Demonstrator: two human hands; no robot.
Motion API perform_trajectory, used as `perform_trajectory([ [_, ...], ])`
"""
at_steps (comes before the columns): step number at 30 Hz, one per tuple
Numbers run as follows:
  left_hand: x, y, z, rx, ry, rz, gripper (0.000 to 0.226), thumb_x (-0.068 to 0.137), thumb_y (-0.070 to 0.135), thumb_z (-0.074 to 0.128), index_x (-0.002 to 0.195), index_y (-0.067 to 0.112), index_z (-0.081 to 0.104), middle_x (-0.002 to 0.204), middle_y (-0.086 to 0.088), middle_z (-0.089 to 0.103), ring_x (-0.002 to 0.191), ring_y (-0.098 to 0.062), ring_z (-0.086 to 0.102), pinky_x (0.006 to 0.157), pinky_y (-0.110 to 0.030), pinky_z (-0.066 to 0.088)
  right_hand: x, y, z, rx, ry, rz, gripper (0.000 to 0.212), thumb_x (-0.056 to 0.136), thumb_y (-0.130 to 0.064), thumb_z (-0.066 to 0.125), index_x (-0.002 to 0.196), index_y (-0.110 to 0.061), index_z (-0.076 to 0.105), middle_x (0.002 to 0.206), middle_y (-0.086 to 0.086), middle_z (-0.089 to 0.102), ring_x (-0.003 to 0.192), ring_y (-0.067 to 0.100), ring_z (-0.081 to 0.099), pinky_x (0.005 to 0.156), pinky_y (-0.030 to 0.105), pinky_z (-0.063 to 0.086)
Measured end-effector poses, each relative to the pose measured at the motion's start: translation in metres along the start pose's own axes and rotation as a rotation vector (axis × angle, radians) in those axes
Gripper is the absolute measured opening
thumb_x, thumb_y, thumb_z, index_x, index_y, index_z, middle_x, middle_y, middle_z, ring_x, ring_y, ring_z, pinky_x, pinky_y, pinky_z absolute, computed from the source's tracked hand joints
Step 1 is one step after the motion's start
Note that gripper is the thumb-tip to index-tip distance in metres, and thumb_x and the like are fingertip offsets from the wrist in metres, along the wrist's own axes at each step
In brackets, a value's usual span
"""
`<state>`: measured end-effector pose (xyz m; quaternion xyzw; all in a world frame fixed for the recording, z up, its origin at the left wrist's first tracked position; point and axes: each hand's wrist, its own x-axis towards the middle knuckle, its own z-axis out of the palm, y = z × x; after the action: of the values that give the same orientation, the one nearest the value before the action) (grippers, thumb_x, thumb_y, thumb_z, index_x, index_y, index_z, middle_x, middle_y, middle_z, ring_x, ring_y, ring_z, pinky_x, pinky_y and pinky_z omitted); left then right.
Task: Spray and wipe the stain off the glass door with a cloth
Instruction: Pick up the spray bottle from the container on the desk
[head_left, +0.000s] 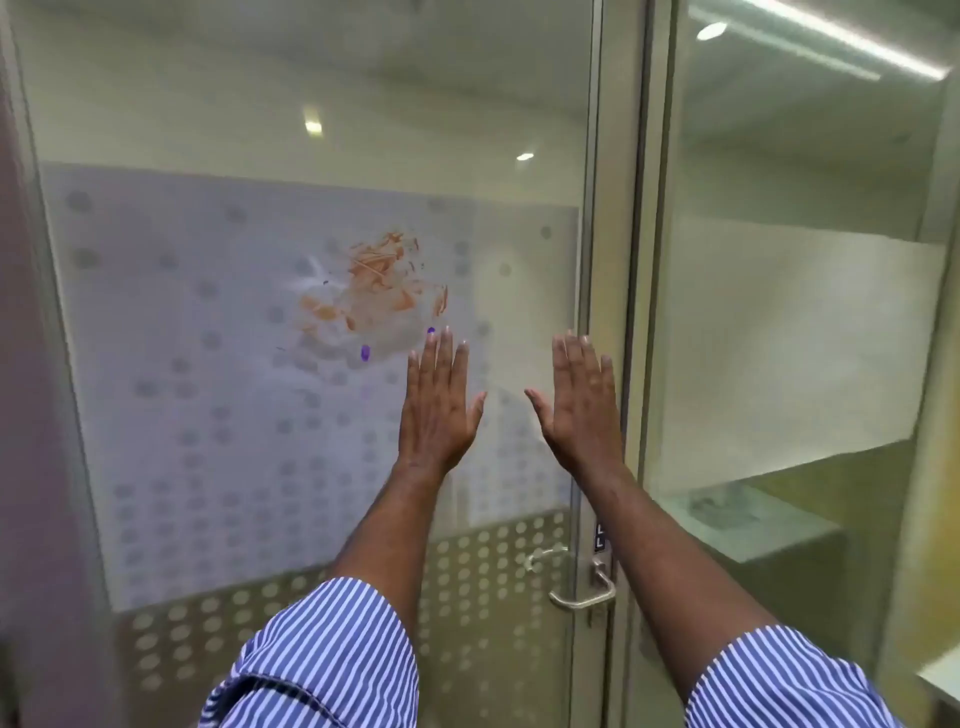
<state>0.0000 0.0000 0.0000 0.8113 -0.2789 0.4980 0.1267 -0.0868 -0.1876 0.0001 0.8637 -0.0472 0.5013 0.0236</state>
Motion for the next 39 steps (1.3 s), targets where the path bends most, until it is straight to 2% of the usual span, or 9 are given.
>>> perform_trajectory([
  [3,0.004,0.028,0.01,-0.072,-0.035,0.025,0.073,0.102,0.048,0.025,0.161,0.008,0.011,0.17,-0.017,0.003,0.159,-0.032,0.003,0.128,-0.054,0.013,-0.011,0.03,-0.012,-0.046,-0.014,0.074,0.079,0.102,-0.059,0.022,0.162,-0.008,0.017,0.17,0.014,0.019,0.159,0.031,0.013,0.129,0.05,0.007],
  [7,0.01,0.074,0.028,-0.134,-0.073,0.098,0.073,0.102,0.049,0.02,0.162,0.009,0.006,0.17,-0.017,0.001,0.159,-0.032,0.001,0.128,-0.053,0.012,-0.029,0.076,-0.027,-0.118,-0.053,0.131,0.081,0.102,-0.059,0.02,0.163,-0.008,0.006,0.172,0.014,0.007,0.16,0.029,0.004,0.13,0.05,0.007],
  [10,0.017,0.111,0.038,-0.199,-0.081,0.122,0.074,0.101,0.049,0.018,0.161,0.009,0.007,0.17,-0.018,0.001,0.158,-0.032,0.001,0.129,-0.052,0.01,-0.043,0.111,-0.042,-0.161,-0.048,0.155,0.082,0.102,-0.059,0.02,0.162,-0.006,0.006,0.172,0.015,0.007,0.16,0.03,0.004,0.13,0.05,0.008],
  [14,0.027,0.172,0.05,-0.268,-0.098,0.166,0.072,0.101,0.046,0.018,0.161,0.008,0.005,0.17,-0.018,-0.003,0.158,-0.032,-0.002,0.129,-0.052,0.01,-0.06,0.164,-0.065,-0.202,-0.04,0.197,0.082,0.102,-0.058,0.023,0.162,-0.004,0.009,0.172,0.014,0.007,0.159,0.03,0.006,0.13,0.048,0.008],
  [21,0.041,0.292,0.066,-0.389,-0.08,0.245,0.071,0.103,0.046,0.016,0.161,0.007,0.004,0.17,-0.019,-0.002,0.158,-0.033,0.0,0.129,-0.052,0.01,-0.096,0.269,-0.103,-0.283,-0.045,0.267,0.082,0.103,-0.058,0.021,0.162,-0.005,0.0,0.172,0.012,-0.005,0.16,0.027,-0.003,0.13,0.042,0.002],
  [24,0.05,0.345,0.078,-0.436,-0.089,0.259,0.071,0.104,0.046,0.014,0.161,0.007,0.001,0.17,-0.017,-0.006,0.158,-0.032,-0.004,0.129,-0.052,0.009,-0.114,0.318,-0.117,-0.316,-0.068,0.29,0.083,0.103,-0.059,0.018,0.162,-0.005,-0.003,0.172,0.012,-0.008,0.16,0.027,-0.006,0.131,0.044,0.004],
  [32,0.064,0.468,0.123,-0.484,-0.108,0.286,0.071,0.105,0.045,0.016,0.161,0.003,0.001,0.17,-0.017,-0.006,0.158,-0.031,-0.005,0.129,-0.05,0.008,-0.141,0.43,-0.151,-0.408,-0.076,0.35,0.084,0.102,-0.062,0.012,0.162,-0.004,0.003,0.172,0.014,0.0,0.159,0.026,-0.002,0.13,0.041,0.005],
  [39,0.076,0.55,0.167,-0.547,-0.156,0.332,0.071,0.104,0.045,0.017,0.161,0.007,-0.001,0.17,-0.015,-0.008,0.158,-0.029,-0.007,0.13,-0.049,0.007,-0.159,0.512,-0.151,-0.456,-0.075,0.39,0.078,0.106,-0.056,0.025,0.162,-0.004,0.008,0.171,0.015,0.006,0.159,0.027,0.002,0.129,0.04,0.005],
])
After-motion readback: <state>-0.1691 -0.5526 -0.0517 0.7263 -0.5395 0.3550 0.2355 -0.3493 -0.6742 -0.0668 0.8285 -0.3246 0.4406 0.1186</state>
